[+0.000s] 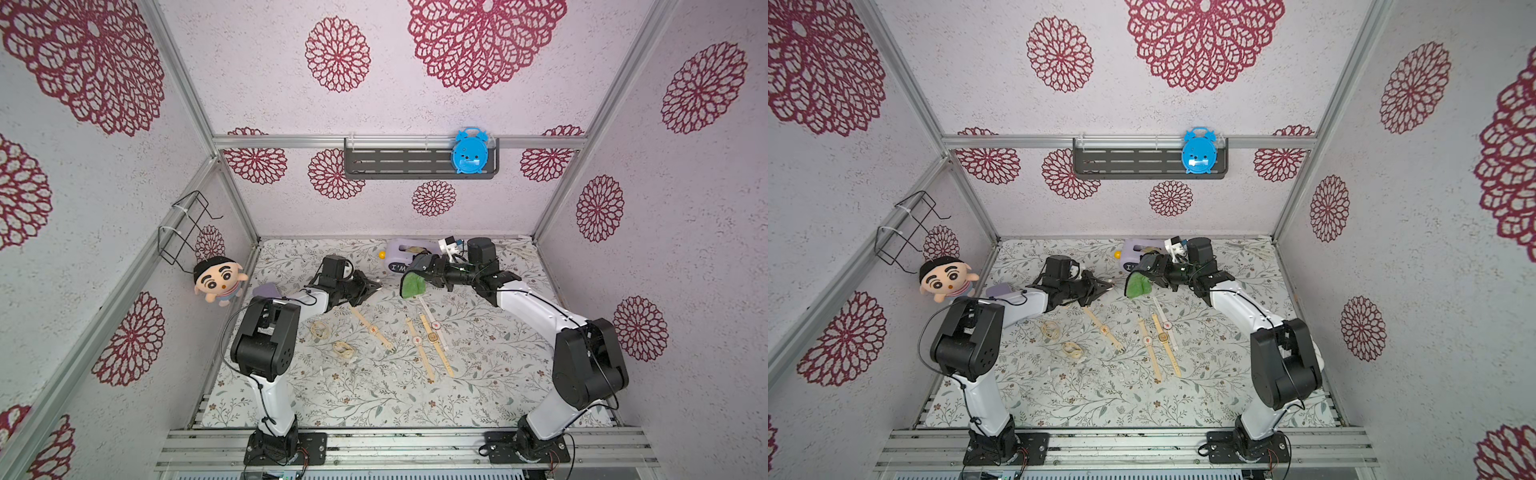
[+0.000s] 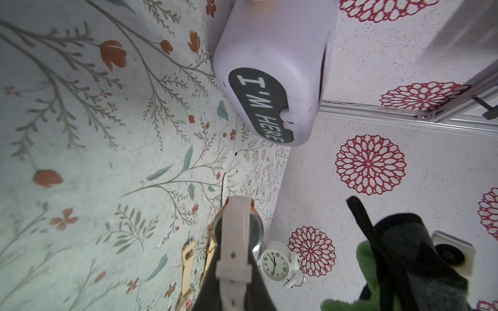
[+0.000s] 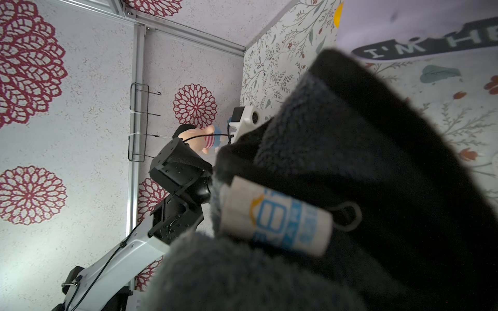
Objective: Wipe the watch dial
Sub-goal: Place the watch at the center of the board.
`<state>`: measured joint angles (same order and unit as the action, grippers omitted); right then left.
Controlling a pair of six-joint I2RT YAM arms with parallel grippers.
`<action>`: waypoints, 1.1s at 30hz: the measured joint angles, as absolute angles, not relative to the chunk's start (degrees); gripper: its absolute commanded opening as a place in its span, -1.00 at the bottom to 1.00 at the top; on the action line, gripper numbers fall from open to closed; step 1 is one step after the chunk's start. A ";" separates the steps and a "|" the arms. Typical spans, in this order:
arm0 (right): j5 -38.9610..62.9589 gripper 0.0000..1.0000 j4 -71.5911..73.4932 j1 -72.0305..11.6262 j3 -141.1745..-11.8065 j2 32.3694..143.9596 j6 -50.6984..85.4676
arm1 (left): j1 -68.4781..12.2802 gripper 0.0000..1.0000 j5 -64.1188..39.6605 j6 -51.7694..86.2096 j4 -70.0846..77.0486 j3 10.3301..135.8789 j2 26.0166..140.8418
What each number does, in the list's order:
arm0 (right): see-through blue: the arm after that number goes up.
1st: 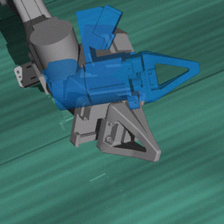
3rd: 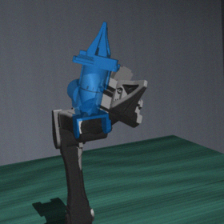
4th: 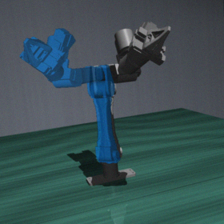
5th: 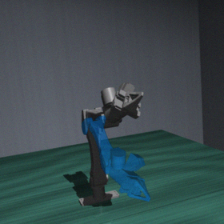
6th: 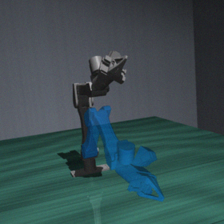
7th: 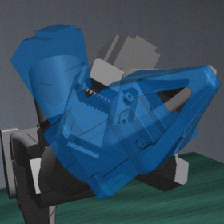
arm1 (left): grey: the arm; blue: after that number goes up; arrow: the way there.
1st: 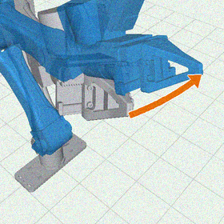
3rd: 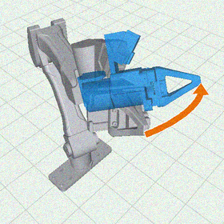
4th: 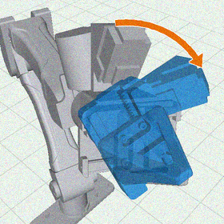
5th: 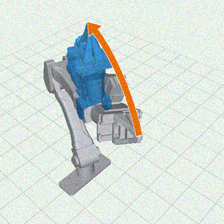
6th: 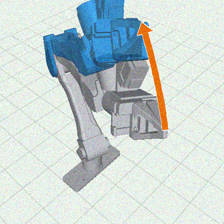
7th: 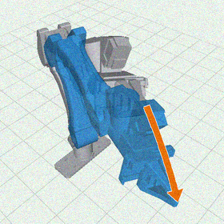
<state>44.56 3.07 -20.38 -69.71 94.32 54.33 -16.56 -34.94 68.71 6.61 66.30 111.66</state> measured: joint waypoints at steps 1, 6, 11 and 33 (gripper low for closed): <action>44.38 -1.00 2.55 -20.10 -69.71 94.26 54.04 | -17.12 -1.00 -34.33 68.77 6.55 67.51 113.10; 43.35 -1.00 0.45 -18.68 -69.69 93.84 53.56 | -19.14 -1.00 -31.57 69.36 5.58 71.37 119.46; 42.37 -1.00 -1.65 -17.47 -69.69 91.18 53.21 | -20.29 -0.87 -29.89 70.06 3.99 74.02 124.18; 40.53 -1.00 -3.90 -16.27 -65.01 85.38 52.14 | -20.78 0.22 -28.05 70.00 4.93 72.23 122.23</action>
<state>40.53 -3.90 -16.27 -65.01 85.38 52.14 -20.78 -28.05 70.00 4.93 72.23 122.23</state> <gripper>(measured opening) 0.112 0.587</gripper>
